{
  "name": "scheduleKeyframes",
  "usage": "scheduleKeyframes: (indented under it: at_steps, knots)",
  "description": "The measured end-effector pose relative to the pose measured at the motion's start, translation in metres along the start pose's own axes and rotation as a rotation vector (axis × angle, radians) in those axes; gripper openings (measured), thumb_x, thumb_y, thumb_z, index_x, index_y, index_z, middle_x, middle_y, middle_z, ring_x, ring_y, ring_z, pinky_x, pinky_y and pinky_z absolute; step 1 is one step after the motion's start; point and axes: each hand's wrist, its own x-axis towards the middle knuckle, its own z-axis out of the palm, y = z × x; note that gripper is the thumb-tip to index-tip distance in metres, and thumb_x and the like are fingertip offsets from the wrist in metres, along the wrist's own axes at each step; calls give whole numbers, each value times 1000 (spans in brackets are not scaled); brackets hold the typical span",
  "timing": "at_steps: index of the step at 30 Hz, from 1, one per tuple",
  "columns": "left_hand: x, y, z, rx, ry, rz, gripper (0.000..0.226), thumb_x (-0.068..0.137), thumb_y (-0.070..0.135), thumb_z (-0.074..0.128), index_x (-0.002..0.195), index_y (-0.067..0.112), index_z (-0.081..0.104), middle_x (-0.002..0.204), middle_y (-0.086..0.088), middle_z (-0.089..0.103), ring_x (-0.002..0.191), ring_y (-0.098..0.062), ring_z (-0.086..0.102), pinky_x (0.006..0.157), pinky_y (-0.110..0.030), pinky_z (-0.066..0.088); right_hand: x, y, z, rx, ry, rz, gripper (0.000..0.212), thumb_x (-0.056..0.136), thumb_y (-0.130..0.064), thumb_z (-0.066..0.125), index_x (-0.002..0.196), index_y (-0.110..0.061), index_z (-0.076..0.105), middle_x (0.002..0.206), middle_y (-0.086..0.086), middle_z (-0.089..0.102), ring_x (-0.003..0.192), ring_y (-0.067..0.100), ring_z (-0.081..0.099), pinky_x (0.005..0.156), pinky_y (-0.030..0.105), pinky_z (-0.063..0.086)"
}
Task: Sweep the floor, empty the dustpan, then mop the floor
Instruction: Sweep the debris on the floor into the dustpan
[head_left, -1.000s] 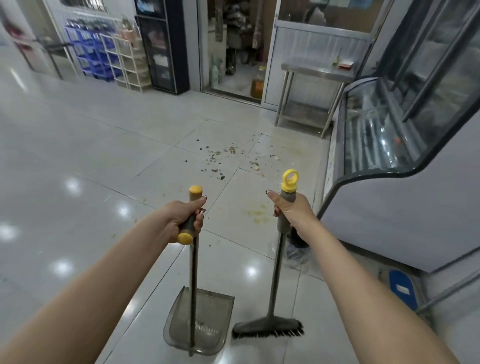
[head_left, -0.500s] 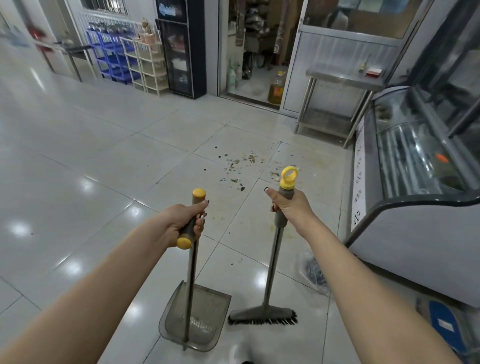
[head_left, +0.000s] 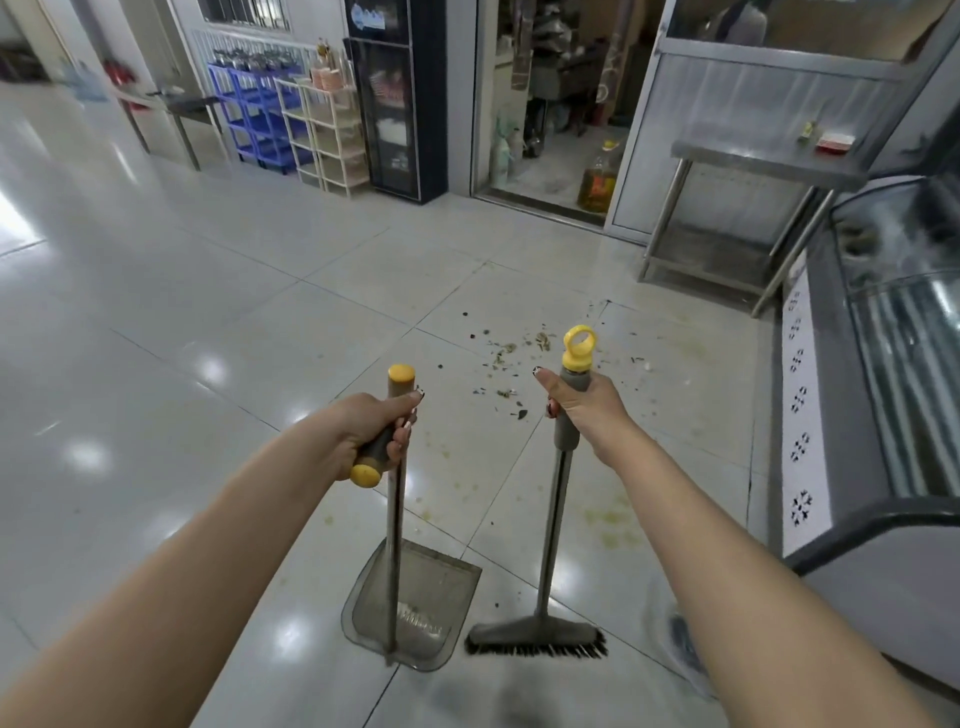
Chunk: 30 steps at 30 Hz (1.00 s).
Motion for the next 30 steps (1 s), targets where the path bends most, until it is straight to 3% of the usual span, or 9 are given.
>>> scheduleKeyframes:
  at_steps: [15, 20, 25, 30]
  knots:
    - [179, 164, -75, 14, -101, -27, 33, 96, 25, 54, 68, 9, 46, 38, 3, 43, 27, -4, 41, 33, -7, 34, 215, -46, 96, -54, 58, 30, 25, 85, -30, 69, 66, -20, 56, 64, 0, 57, 64, 16, 54, 73, 29, 41]
    - [246, 213, -103, 75, -149, -46, 32, 94, 26, 58, 69, 9, 48, 43, 1, 43, 30, -5, 41, 33, -9, 35, 278, -64, 123, -88, 87, 65, 26, 86, -31, 68, 69, -16, 55, 67, 2, 58, 60, 12, 53, 56, 22, 38]
    - [299, 252, -112, 175, -202, -43, 33, 94, 27, 58, 67, 10, 48, 48, 1, 43, 31, -5, 41, 33, -10, 36, 330, -70, 137, -112, 112, 78, 25, 86, -27, 69, 67, -16, 56, 68, 2, 60, 61, 12, 54, 55, 22, 38]
    - [355, 295, -124, 250, -240, -31, 34, 96, 26, 54, 66, 10, 46, 46, 2, 43, 31, -4, 40, 33, -10, 35, 395, -72, 147, -72, 147, 80, 22, 83, -21, 72, 65, -16, 61, 60, -3, 63, 62, 12, 59, 69, 25, 46]
